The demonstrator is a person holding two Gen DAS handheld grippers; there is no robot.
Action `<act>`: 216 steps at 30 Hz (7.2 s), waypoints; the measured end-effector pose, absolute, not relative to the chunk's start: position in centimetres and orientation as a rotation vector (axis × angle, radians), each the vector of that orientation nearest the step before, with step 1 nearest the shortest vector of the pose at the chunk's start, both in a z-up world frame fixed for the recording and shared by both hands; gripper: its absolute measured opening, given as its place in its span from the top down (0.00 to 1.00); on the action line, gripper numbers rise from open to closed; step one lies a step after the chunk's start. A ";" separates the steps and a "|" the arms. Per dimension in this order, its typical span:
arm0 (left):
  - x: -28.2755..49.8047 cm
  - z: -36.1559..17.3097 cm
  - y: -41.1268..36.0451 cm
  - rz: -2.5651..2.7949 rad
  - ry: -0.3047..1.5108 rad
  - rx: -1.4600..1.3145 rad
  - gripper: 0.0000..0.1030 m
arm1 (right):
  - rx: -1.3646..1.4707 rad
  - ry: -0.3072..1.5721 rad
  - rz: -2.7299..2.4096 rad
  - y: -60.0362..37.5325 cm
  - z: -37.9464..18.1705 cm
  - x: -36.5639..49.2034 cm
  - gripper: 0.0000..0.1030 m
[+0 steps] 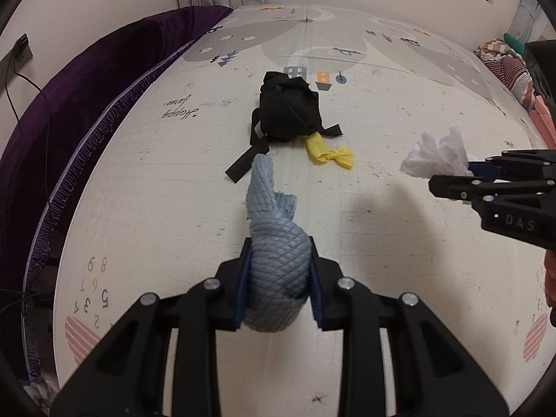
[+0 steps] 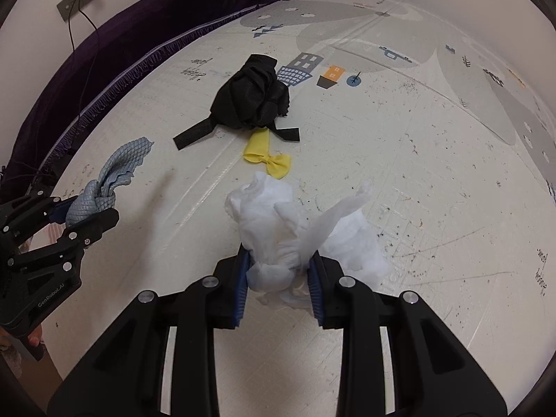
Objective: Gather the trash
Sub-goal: 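Carry the grey glove and white tissue toward the grey bin, then open both tools over the grey bin to drop the glove and tissue, then move both tools back over the mat toward the black cloth and yellow bow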
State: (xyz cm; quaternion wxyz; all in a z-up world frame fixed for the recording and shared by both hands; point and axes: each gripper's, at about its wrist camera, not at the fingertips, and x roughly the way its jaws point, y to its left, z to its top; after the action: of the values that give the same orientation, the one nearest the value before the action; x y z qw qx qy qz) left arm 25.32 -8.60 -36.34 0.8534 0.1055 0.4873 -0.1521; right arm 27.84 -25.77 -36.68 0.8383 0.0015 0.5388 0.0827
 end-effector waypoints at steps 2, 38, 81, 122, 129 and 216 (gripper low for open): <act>24.1 -34.7 -8.3 -0.319 1.025 0.210 0.72 | 0.005 1.137 0.180 -25.2 -35.2 26.8 0.73; 4.9 -12.4 -11.4 -0.536 0.865 0.254 0.72 | 0.100 0.906 0.067 -25.8 -9.0 1.3 0.72; -49.7 -19.9 -46.1 -1.921 0.687 1.121 0.71 | 0.998 0.667 -1.250 -45.6 -20.6 -67.6 0.72; -53.4 -46.9 -57.2 -1.893 0.678 1.475 0.32 | 1.225 0.784 -1.224 -56.0 -46.7 -67.9 0.43; -51.9 -39.8 -55.4 -1.845 0.705 1.368 0.32 | 1.157 0.806 -1.235 -53.5 -38.7 -67.2 0.42; 26.2 -21.7 -6.1 -0.441 0.949 0.308 0.25 | 0.023 1.020 0.049 -20.2 -19.5 24.1 0.36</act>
State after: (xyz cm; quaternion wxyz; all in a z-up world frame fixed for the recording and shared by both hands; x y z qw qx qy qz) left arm 26.25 -6.15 -21.69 0.8548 0.1464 0.4515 -0.2098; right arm 24.13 -20.21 -19.50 0.8724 0.0109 0.4881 0.0236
